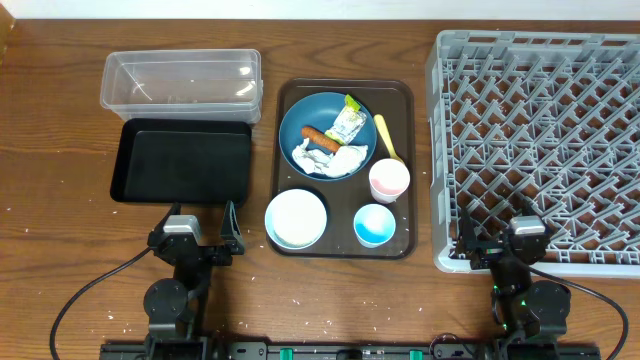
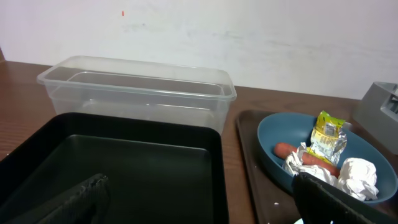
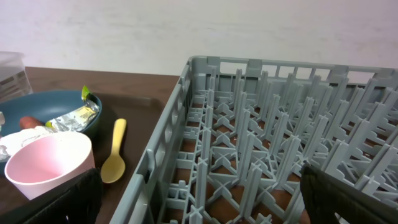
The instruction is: Sort waste into correct bins and load items into the dishwasher rack
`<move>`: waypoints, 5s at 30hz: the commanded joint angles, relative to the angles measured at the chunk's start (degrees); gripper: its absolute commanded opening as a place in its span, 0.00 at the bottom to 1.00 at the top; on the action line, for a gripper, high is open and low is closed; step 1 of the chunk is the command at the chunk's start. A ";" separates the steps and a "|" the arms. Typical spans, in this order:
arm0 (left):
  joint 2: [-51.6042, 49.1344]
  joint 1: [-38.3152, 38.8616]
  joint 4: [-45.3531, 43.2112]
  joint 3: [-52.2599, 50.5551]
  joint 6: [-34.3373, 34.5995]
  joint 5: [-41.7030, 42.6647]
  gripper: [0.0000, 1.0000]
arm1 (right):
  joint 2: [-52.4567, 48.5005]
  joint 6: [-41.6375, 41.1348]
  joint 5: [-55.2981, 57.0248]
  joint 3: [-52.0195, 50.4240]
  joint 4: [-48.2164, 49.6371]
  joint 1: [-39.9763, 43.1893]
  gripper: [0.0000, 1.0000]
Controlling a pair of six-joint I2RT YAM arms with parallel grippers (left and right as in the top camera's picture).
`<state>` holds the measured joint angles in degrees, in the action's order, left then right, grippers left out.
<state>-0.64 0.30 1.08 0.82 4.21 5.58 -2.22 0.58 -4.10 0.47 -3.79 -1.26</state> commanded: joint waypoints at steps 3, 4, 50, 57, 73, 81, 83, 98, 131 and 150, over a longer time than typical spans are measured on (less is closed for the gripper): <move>0.00 0.22 2.51 -0.59 -0.76 0.83 0.96 | 0.39 -0.74 -0.02 -0.15 -0.11 -0.44 0.99; 0.00 0.22 2.51 -0.59 -0.76 0.85 0.96 | 0.39 -0.74 -0.02 -0.15 -0.11 -0.44 0.99; -85.24 16.92 44.06 85.96 -0.98 -2.29 0.96 | -63.34 8.50 -25.55 72.17 -28.04 5.42 0.99; -88.67 19.41 43.41 85.92 -0.50 0.87 0.96 | -73.00 7.15 -27.15 77.64 -31.80 6.29 0.99; -89.33 27.87 57.44 82.82 11.06 12.13 0.93 | -75.80 4.81 -25.94 77.50 -36.11 6.21 0.99; -89.53 39.39 56.26 76.39 21.27 -2.01 0.93 | -75.80 4.76 -25.94 77.50 -37.03 6.12 0.99; -89.61 40.46 54.80 74.42 22.82 -4.39 0.92 | -75.80 4.63 -25.92 77.48 -37.35 6.12 0.99; -92.74 41.24 36.11 64.87 23.10 5.27 0.75 | -75.80 4.59 -25.94 77.46 -41.27 6.10 0.99; -86.62 31.82 41.09 67.06 23.54 23.63 0.06 | -75.80 1.57 -27.63 77.46 -41.40 6.10 0.99; -84.65 3.76 21.42 67.06 27.78 68.08 0.06 | -77.07 -8.48 -54.69 77.46 -17.53 -8.63 0.89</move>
<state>-83.70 4.86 24.45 66.70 29.76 61.73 -78.43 -4.12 -55.55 76.86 -22.79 -7.33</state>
